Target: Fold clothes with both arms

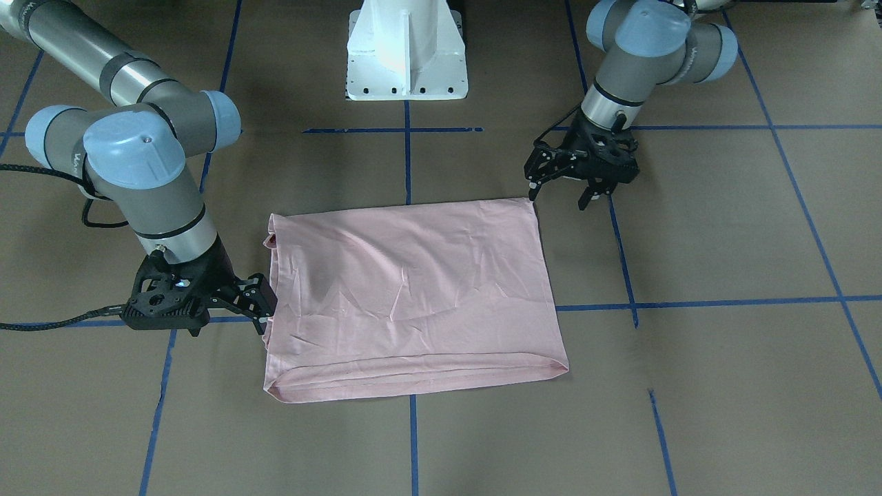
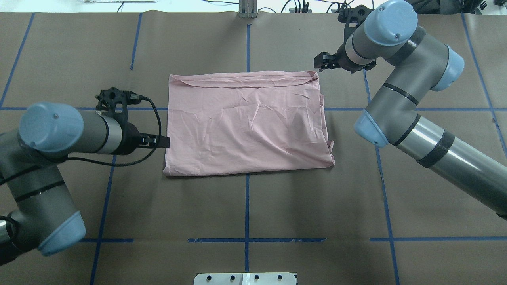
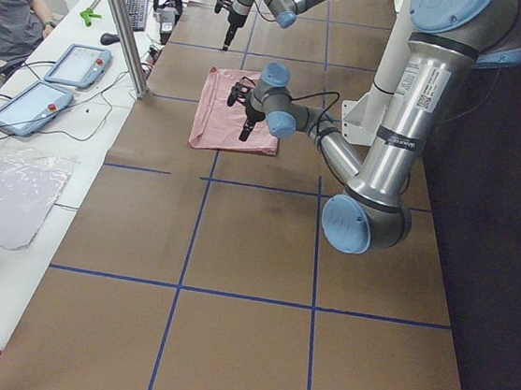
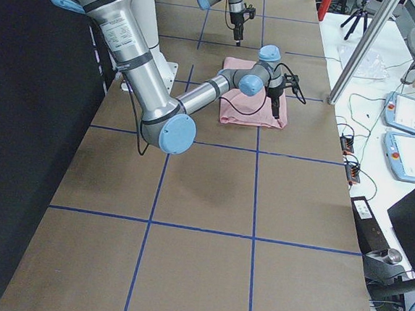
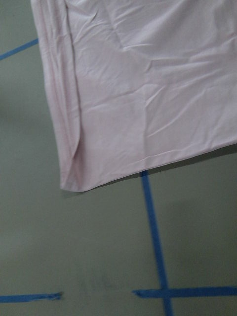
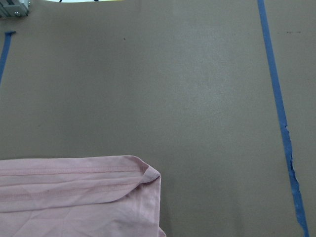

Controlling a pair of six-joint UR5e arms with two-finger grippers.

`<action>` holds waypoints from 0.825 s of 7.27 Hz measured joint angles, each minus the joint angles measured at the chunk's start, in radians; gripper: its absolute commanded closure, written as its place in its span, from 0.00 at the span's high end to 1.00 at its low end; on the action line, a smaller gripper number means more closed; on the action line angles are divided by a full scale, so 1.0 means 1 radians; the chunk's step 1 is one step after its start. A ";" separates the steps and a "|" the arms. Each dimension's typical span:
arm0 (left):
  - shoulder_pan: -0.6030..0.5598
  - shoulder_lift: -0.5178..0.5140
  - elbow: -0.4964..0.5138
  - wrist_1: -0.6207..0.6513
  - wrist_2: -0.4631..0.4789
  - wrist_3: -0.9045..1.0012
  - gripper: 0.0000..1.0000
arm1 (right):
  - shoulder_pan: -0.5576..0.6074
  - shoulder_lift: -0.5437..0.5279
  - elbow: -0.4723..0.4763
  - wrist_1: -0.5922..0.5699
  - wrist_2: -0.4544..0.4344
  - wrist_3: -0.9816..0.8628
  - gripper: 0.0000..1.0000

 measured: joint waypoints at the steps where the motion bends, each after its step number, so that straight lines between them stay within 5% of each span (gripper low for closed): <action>1: 0.064 -0.003 0.022 -0.001 0.041 -0.062 0.75 | 0.000 -0.003 0.009 -0.009 0.001 0.000 1.00; 6: 0.125 -0.037 0.101 -0.001 0.080 -0.110 0.71 | 0.000 -0.005 0.017 -0.013 -0.002 0.000 1.00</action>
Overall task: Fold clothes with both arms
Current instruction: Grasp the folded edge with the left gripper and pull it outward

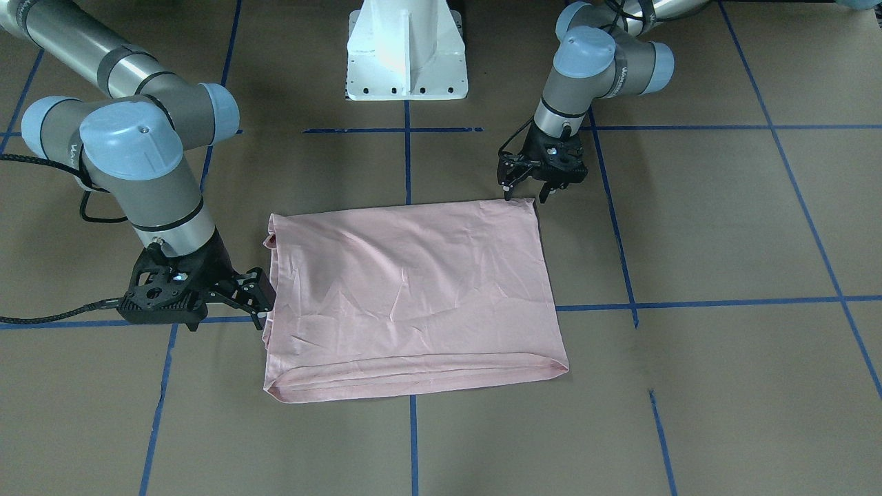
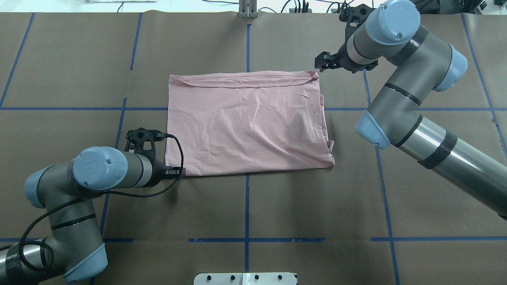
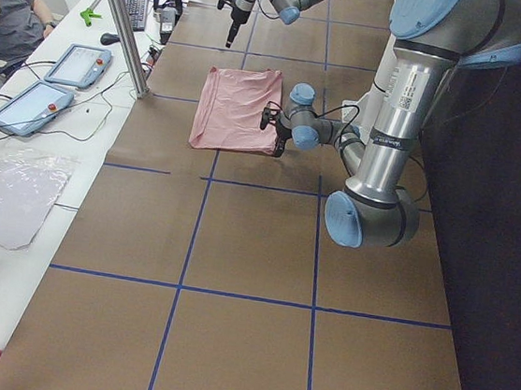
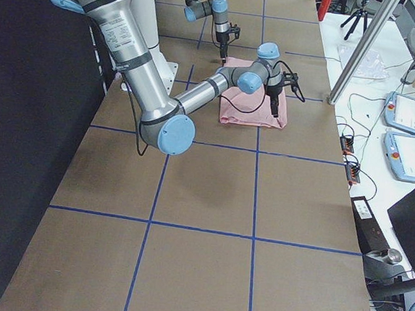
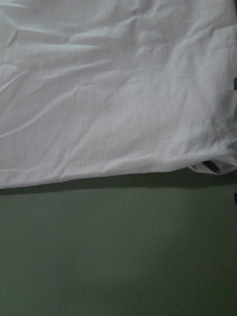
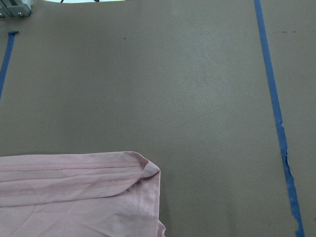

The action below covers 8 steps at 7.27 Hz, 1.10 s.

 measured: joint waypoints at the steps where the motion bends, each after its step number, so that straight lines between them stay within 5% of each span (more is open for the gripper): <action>1: -0.001 -0.003 -0.001 0.000 0.000 -0.001 0.71 | 0.000 -0.001 0.000 0.000 -0.001 0.000 1.00; 5: -0.010 -0.005 -0.001 -0.001 0.007 -0.077 0.64 | 0.000 -0.001 0.000 0.000 -0.002 0.000 1.00; 8: -0.007 -0.011 0.002 -0.002 0.008 -0.114 0.42 | 0.000 -0.001 0.000 0.000 -0.002 -0.001 1.00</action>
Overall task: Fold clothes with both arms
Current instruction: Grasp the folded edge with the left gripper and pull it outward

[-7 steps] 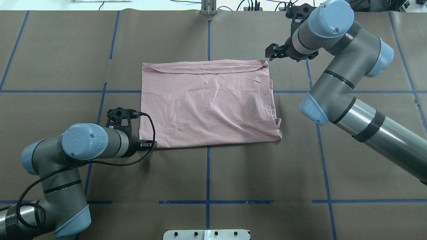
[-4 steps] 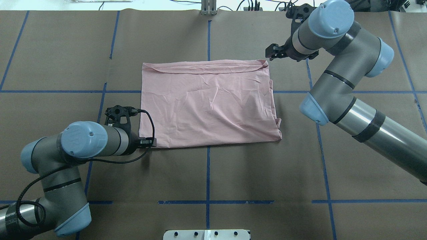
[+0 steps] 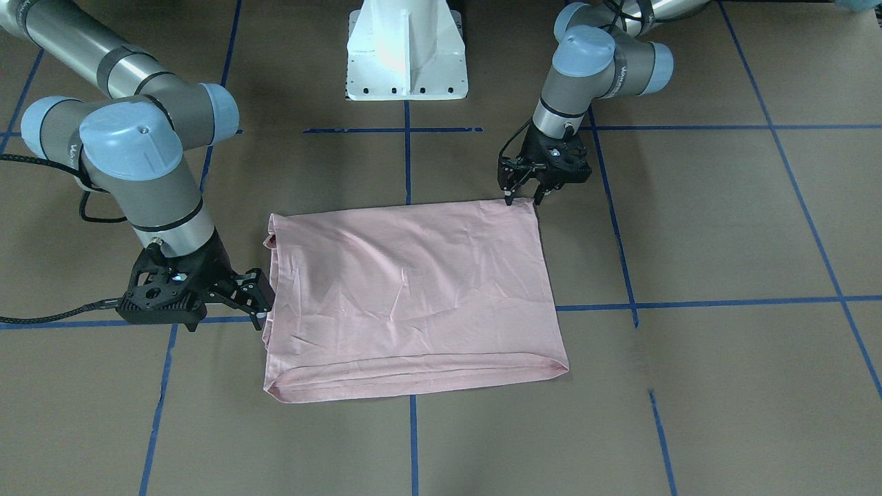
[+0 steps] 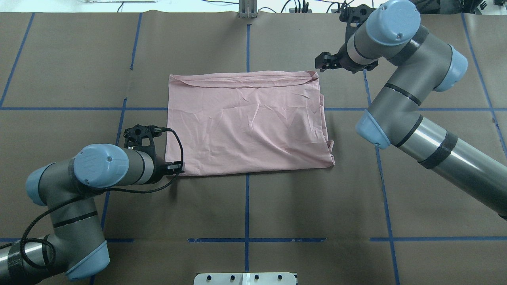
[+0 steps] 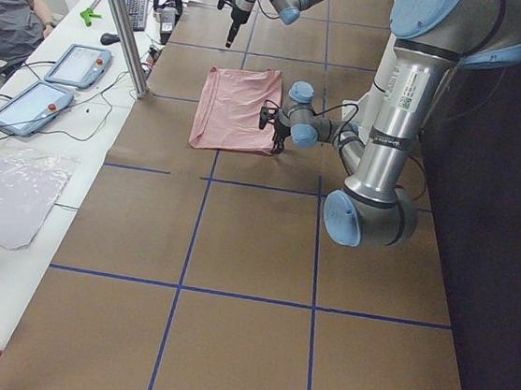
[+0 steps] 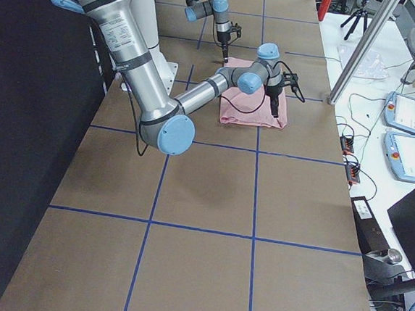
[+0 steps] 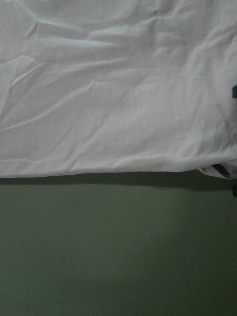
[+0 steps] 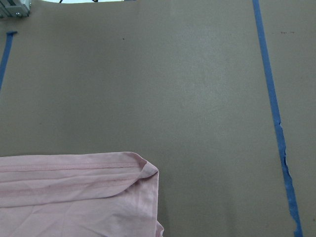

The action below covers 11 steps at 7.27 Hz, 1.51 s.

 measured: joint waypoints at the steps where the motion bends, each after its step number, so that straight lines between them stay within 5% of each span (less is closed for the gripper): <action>1: 0.001 -0.001 0.003 0.000 0.000 -0.005 0.32 | 0.000 0.000 0.000 0.000 0.000 0.000 1.00; 3: 0.002 -0.004 0.008 0.000 0.000 -0.006 0.00 | 0.000 0.000 -0.001 0.000 0.000 0.000 1.00; 7: -0.008 0.005 -0.016 0.002 0.001 0.053 0.00 | 0.000 -0.003 -0.001 0.000 0.001 0.001 1.00; 11: -0.162 0.051 -0.012 -0.004 -0.002 0.369 0.00 | -0.001 -0.002 0.002 0.000 -0.001 0.003 1.00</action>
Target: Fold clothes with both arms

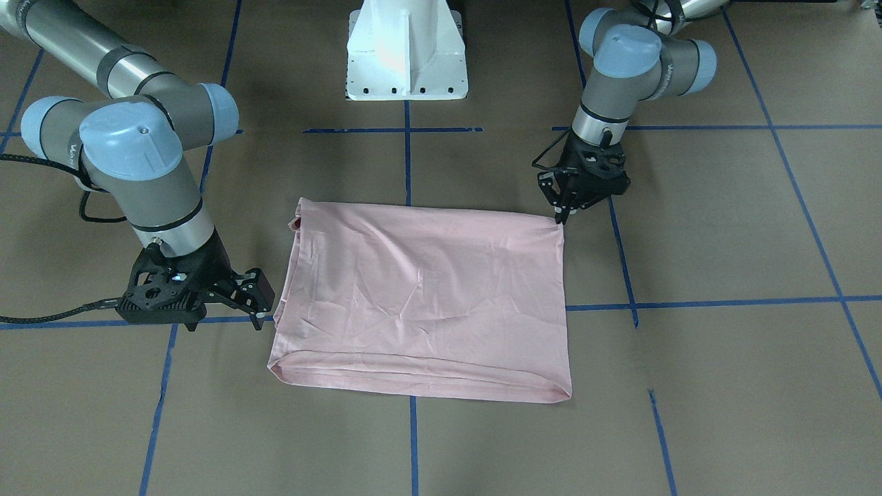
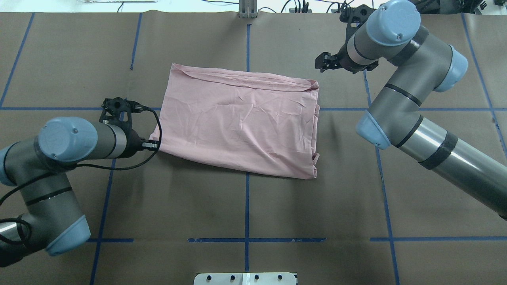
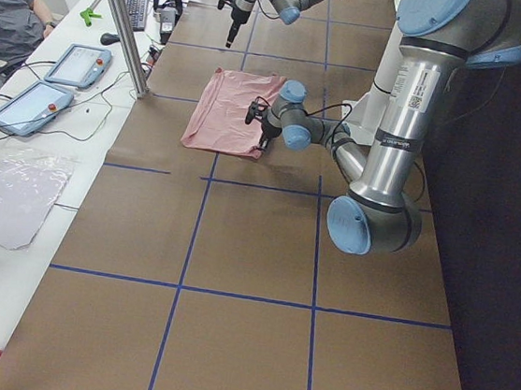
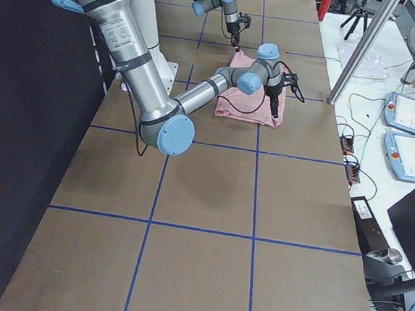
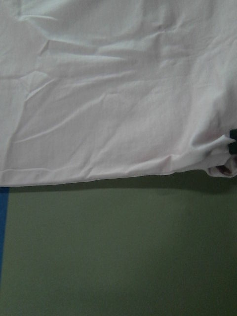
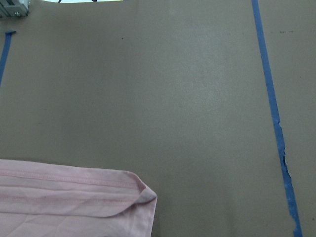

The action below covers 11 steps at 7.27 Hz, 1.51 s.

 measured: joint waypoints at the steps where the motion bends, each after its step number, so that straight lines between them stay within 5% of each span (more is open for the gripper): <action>1: -0.065 -0.007 0.053 -0.015 -0.001 0.086 0.00 | 0.000 0.000 0.001 0.000 -0.001 0.002 1.00; 3: -0.205 -0.085 0.253 -0.107 -0.006 0.251 0.00 | -0.004 0.002 0.002 0.000 -0.001 0.004 1.00; 6: -0.339 -0.359 0.705 -0.256 -0.005 0.353 0.00 | -0.009 0.008 0.005 0.000 0.000 0.009 1.00; 7: -0.359 -0.442 0.839 -0.303 0.000 0.362 0.43 | -0.009 0.011 0.006 0.000 0.001 0.010 1.00; 8: -0.370 -0.484 0.918 -0.340 0.004 0.365 0.99 | -0.011 0.014 0.006 0.000 0.002 0.011 1.00; 11: -0.408 -0.468 0.889 -0.396 -0.106 0.367 1.00 | -0.054 0.070 -0.007 -0.015 -0.002 0.082 0.95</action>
